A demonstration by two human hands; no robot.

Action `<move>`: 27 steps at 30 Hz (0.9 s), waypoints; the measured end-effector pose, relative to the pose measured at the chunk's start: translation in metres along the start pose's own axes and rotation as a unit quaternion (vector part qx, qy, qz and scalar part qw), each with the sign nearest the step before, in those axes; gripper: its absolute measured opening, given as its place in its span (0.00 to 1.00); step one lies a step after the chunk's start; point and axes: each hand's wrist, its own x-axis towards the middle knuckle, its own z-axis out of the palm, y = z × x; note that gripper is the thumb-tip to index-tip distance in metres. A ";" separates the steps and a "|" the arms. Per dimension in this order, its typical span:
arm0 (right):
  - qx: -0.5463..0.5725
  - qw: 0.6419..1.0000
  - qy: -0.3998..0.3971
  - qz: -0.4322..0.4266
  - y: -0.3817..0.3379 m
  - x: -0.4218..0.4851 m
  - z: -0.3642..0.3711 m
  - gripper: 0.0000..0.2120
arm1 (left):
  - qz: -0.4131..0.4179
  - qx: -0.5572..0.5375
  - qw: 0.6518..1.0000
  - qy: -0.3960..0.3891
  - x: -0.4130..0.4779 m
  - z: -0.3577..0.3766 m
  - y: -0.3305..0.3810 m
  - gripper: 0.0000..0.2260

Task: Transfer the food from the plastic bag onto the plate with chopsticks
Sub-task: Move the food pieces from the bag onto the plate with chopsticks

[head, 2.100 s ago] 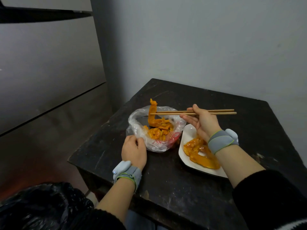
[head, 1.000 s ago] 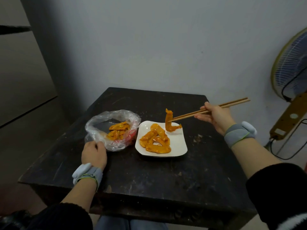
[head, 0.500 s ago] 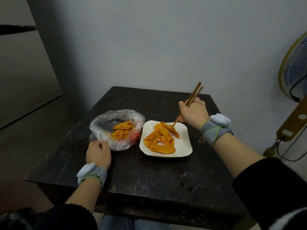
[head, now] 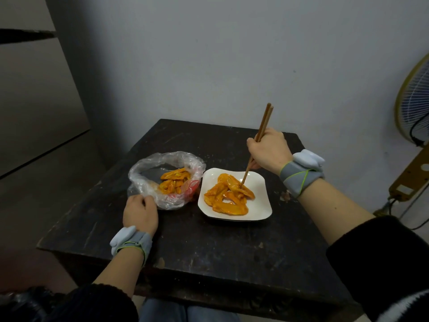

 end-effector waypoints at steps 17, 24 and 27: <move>0.324 0.940 -0.088 0.055 -0.039 -0.008 0.074 0.09 | 0.002 -0.032 0.999 0.010 0.000 -0.002 0.000 0.12; 0.340 0.928 -0.128 0.081 -0.045 -0.006 0.109 0.12 | 0.000 -0.039 0.999 0.014 0.001 0.003 -0.005 0.14; 0.310 0.938 -0.140 0.071 -0.048 -0.006 0.120 0.11 | 0.001 -0.041 0.999 0.015 0.002 0.004 -0.007 0.13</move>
